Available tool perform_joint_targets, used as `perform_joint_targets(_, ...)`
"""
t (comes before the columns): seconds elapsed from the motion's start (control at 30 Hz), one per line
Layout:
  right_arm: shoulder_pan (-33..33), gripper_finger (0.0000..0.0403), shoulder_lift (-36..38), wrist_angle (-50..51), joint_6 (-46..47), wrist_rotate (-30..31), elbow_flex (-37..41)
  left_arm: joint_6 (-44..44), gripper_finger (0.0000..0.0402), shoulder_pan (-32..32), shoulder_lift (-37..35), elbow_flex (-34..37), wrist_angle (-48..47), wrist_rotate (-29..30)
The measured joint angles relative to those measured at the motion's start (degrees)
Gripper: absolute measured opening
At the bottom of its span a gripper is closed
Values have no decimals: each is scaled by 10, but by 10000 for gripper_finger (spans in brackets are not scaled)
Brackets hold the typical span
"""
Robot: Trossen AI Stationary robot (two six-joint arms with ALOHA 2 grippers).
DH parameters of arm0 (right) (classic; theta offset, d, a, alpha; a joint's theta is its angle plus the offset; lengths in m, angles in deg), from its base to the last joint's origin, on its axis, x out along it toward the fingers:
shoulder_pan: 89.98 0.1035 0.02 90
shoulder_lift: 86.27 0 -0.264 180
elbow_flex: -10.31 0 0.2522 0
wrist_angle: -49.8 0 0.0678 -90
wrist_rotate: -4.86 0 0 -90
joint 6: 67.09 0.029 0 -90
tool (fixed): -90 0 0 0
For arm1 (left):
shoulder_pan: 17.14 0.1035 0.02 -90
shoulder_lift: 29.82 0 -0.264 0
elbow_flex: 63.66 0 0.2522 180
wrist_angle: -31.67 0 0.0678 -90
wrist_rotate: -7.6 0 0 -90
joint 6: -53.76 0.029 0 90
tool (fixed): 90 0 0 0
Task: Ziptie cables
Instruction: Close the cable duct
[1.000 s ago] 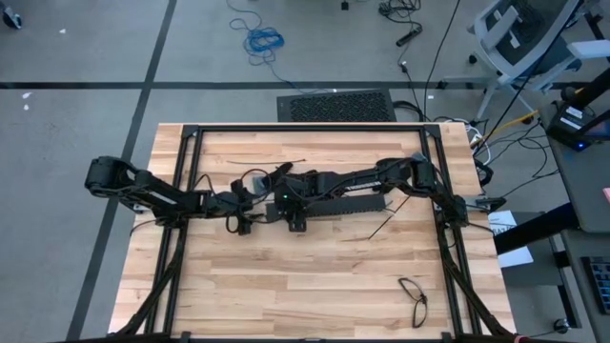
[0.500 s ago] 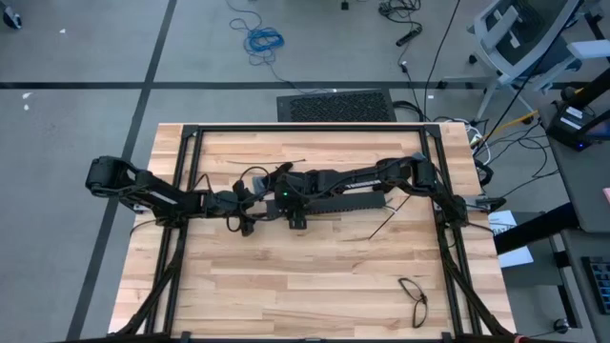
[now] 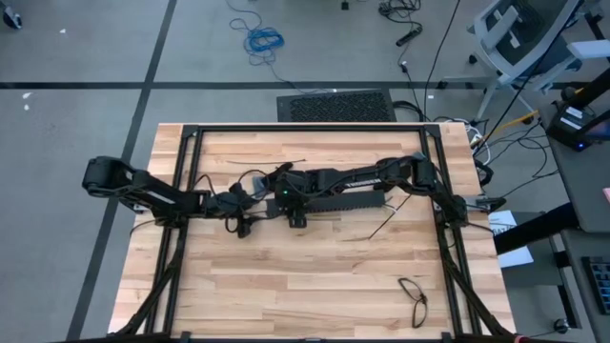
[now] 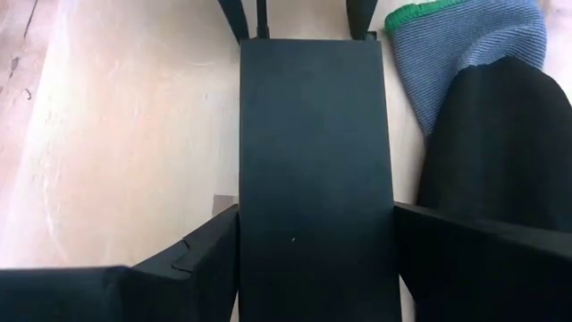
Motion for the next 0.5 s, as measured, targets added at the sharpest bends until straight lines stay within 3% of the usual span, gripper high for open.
perform_joint_targets(0.13, -3, 242, 0, 0, -4, 0, 0, -25, 286, 0, 2, 1, 45, -3)
perform_joint_targets(0.33, -3, 242, 0, -1, -3, 0, 0, 1, 281, 0, 1, 1, 37, -7)
perform_joint_targets(0.43, -3, 242, 0, -1, -3, 0, 0, 12, 244, -1, 1, 1, 37, 9)
perform_joint_targets(0.5, -3, 242, 0, -1, -2, 0, 0, 34, 194, 0, 1, 1, 37, 33)
